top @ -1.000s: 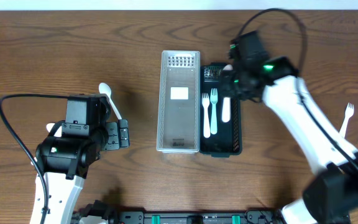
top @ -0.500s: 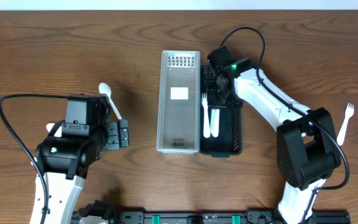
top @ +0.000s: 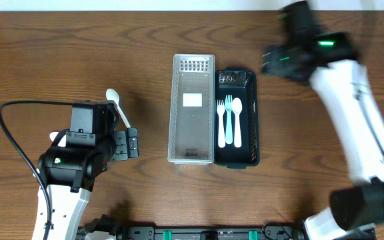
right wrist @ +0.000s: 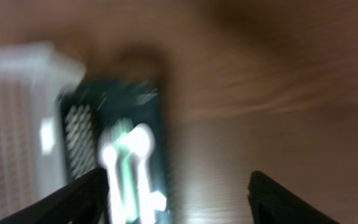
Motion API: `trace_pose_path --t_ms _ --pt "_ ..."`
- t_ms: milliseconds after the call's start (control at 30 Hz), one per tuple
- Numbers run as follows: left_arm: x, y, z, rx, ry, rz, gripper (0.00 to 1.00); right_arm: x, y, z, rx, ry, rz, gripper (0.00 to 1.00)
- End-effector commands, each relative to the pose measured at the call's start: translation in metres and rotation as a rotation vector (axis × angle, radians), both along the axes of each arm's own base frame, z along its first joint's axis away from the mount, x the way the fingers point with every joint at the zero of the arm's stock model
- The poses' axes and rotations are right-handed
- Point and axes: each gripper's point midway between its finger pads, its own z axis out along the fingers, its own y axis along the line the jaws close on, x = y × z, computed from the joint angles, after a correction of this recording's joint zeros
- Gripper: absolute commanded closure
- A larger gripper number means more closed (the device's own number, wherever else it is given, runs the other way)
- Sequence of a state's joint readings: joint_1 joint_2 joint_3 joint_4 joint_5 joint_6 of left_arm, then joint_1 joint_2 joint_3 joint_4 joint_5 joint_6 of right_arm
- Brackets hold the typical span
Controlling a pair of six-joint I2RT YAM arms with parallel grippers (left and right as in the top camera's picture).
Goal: Pack container
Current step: 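Lower the spoon into the dark green basket and open the gripper, then move the right gripper to the last white fork and grasp it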
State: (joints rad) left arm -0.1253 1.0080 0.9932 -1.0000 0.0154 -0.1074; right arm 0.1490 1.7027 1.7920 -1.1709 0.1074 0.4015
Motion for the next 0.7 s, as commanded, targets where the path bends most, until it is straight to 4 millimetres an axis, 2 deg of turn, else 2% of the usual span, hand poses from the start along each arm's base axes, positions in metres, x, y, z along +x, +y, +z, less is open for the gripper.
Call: trace_pose_path --t_ms 0,167,267,433,667 --pt "0.002 0.003 0.005 0.01 -0.011 0.008 0.05 -0.008 -0.075 0.009 -0.097 0.002 -0.144 0.21" --pt "0.002 0.003 0.005 0.01 -0.01 0.008 0.05 -0.031 -0.158 -0.016 -0.113 0.102 -0.285 0.16" --pt "0.002 0.003 0.005 0.01 -0.01 0.008 0.05 -0.041 -0.194 -0.039 -0.086 0.152 -0.324 0.12" --pt "0.002 0.003 0.005 0.01 -0.01 0.008 0.05 -0.055 -0.235 -0.084 -0.032 0.22 -0.341 0.08" --pt "0.002 0.003 0.005 0.01 -0.01 0.008 0.05 -0.067 -0.277 -0.129 -0.012 0.295 -0.368 0.06"
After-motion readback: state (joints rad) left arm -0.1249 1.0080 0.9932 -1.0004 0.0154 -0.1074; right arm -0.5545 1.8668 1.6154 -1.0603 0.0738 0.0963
